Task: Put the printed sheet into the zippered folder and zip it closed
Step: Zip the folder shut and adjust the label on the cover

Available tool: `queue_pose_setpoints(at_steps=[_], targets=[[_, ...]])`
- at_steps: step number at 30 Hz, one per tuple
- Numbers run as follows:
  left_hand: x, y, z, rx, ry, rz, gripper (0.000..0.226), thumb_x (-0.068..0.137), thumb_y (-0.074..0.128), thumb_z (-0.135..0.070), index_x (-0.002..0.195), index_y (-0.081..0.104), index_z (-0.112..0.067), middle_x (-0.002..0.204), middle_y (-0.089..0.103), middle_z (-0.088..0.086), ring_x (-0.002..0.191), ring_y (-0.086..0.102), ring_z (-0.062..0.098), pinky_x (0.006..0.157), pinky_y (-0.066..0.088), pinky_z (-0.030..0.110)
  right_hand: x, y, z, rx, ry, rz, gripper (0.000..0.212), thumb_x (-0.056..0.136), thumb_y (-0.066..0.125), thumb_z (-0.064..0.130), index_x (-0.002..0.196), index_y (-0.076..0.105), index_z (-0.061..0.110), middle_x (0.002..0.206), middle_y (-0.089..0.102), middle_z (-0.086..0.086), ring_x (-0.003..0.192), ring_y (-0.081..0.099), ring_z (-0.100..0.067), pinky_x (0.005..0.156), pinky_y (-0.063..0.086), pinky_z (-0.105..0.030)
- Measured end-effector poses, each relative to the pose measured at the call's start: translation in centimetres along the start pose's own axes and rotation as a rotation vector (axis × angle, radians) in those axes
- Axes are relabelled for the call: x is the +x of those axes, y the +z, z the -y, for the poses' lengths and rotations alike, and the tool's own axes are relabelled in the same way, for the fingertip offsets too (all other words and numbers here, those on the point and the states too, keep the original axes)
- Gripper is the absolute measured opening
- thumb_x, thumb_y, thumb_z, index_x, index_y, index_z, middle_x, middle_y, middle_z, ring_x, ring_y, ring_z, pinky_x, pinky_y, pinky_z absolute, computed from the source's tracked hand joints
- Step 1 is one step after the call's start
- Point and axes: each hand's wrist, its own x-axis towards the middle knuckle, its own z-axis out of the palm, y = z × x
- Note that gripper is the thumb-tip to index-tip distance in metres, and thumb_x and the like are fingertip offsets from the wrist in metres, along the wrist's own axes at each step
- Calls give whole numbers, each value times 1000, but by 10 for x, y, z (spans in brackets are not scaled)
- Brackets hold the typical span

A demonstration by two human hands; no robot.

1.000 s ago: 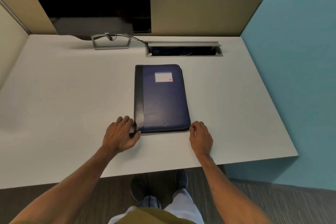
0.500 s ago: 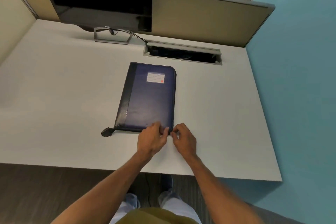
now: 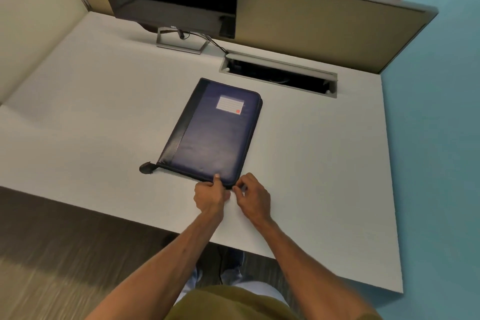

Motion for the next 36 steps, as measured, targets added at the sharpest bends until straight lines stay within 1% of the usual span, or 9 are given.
queue_pose_setpoints(at_steps=[3, 6, 12, 15, 17, 23, 27, 30, 36], targets=[[6, -3, -2, -21, 16, -9, 40, 95, 75, -48, 86, 74, -9, 76, 79, 6, 67, 79, 25, 78, 68, 46, 3, 1, 1, -14, -23, 5, 16, 94, 76, 35, 92, 60, 31, 94, 63, 15, 76, 63, -9, 65, 57, -22], [6, -7, -8, -149, -6, 28, 31, 97, 78, -35, 99, 66, -7, 90, 79, 13, 73, 81, 28, 80, 68, 45, 10, -2, 3, -65, -13, -19, 16, 93, 75, 34, 90, 60, 31, 95, 63, 15, 75, 63, -10, 63, 58, -27], [19, -17, -11, -295, 12, 144, 37, 99, 77, -22, 115, 61, 8, 104, 74, 30, 71, 80, 28, 66, 67, 37, 26, -6, 2, -86, 29, -44, 16, 91, 76, 34, 88, 62, 30, 95, 64, 15, 76, 64, -9, 59, 54, -30], [21, -27, -15, -291, 18, 163, 30, 99, 75, -16, 112, 63, 8, 93, 74, 24, 67, 78, 23, 62, 66, 33, 39, -10, 3, -74, 64, -63, 18, 90, 78, 37, 86, 64, 28, 94, 66, 15, 75, 63, -8, 57, 46, -26], [24, -32, -16, -294, 24, 181, 27, 99, 75, -15, 110, 64, 6, 90, 73, 22, 69, 77, 24, 62, 66, 33, 49, -12, 3, -91, 40, -48, 18, 90, 77, 40, 86, 64, 28, 95, 65, 15, 76, 63, -8, 58, 47, -27], [32, -38, -23, -329, 9, 232, 19, 99, 76, -14, 100, 64, -1, 93, 76, 31, 87, 79, 44, 67, 67, 37, 80, -18, 2, -51, 57, -59, 16, 92, 76, 37, 87, 65, 27, 96, 68, 14, 79, 64, -10, 61, 44, -28], [33, -34, -29, -378, 1, 239, 22, 100, 74, -12, 107, 65, 7, 87, 75, 28, 80, 78, 38, 62, 65, 32, 100, -20, 4, -29, 32, -4, 16, 92, 74, 35, 85, 64, 25, 94, 66, 12, 77, 60, -9, 62, 39, -27], [38, -34, -31, -411, -30, 213, 25, 100, 74, -12, 114, 65, 7, 93, 76, 27, 79, 78, 35, 61, 65, 30, 98, -14, 9, 24, -15, 62, 13, 92, 72, 26, 87, 60, 25, 93, 62, 11, 75, 58, -8, 63, 45, -28], [40, -38, -29, -432, -46, 178, 27, 99, 75, -11, 118, 66, 6, 108, 77, 25, 87, 79, 35, 63, 65, 29, 71, 8, 13, 36, -13, -19, 16, 92, 70, 17, 88, 56, 23, 87, 64, 9, 74, 60, -15, 62, 46, -31]])
